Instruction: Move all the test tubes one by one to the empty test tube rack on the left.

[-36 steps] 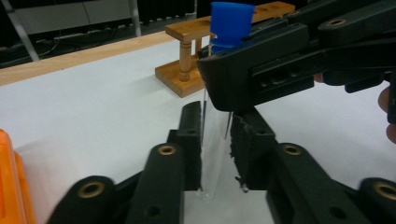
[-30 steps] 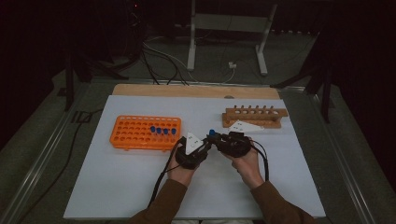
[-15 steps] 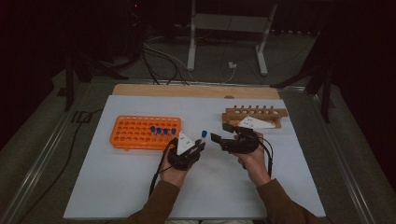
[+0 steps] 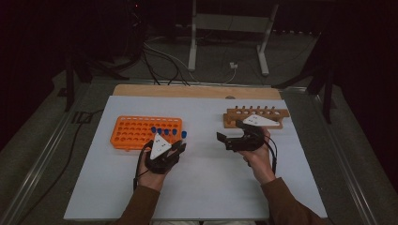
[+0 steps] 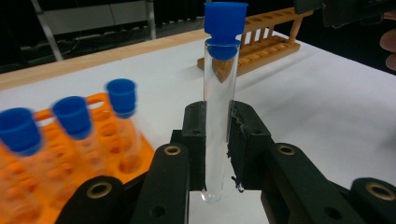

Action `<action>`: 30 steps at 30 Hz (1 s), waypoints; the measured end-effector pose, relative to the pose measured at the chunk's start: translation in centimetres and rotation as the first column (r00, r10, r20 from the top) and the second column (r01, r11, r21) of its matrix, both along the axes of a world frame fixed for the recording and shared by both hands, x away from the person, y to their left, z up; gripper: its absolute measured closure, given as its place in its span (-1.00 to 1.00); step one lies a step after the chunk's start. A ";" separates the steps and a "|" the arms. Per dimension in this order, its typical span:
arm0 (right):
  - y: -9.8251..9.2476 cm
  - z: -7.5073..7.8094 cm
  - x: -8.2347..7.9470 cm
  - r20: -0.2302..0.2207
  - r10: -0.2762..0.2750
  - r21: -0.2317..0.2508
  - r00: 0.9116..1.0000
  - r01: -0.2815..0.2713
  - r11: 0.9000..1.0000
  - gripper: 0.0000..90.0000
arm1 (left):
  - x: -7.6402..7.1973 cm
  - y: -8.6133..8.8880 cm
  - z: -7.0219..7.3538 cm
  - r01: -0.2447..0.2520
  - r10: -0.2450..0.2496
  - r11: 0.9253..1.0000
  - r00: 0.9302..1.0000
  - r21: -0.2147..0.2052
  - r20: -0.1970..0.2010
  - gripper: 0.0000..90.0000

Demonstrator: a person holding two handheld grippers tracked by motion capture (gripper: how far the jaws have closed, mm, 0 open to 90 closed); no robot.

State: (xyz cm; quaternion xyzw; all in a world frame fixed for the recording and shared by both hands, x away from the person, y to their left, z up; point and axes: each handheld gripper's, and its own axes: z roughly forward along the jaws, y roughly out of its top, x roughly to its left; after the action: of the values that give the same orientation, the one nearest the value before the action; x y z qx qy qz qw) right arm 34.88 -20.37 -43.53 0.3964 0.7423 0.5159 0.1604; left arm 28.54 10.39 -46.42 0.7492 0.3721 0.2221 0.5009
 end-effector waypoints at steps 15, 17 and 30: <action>-2.5 0.0 0.0 0.004 -0.076 -0.050 0.997 0.076 0.996 -1.00 | -0.8 4.9 1.1 -0.103 0.104 0.994 0.994 -0.032 0.040 0.74; -3.1 -0.1 -0.1 0.000 -0.086 -0.042 0.996 0.086 0.995 -1.00 | -0.8 5.7 1.2 -0.129 0.131 0.991 0.990 -0.042 0.046 0.73; -5.9 0.3 -0.9 0.010 -0.118 -0.012 0.993 0.118 0.993 -1.00 | 1.0 8.6 0.7 -0.287 0.289 0.957 0.955 -0.042 0.069 0.74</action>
State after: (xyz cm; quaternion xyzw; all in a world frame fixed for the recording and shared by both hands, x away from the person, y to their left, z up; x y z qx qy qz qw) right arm 34.02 -26.24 -43.27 0.4363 0.7200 0.5026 0.1964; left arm 29.58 18.94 -45.67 0.6703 0.4619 0.3146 0.4882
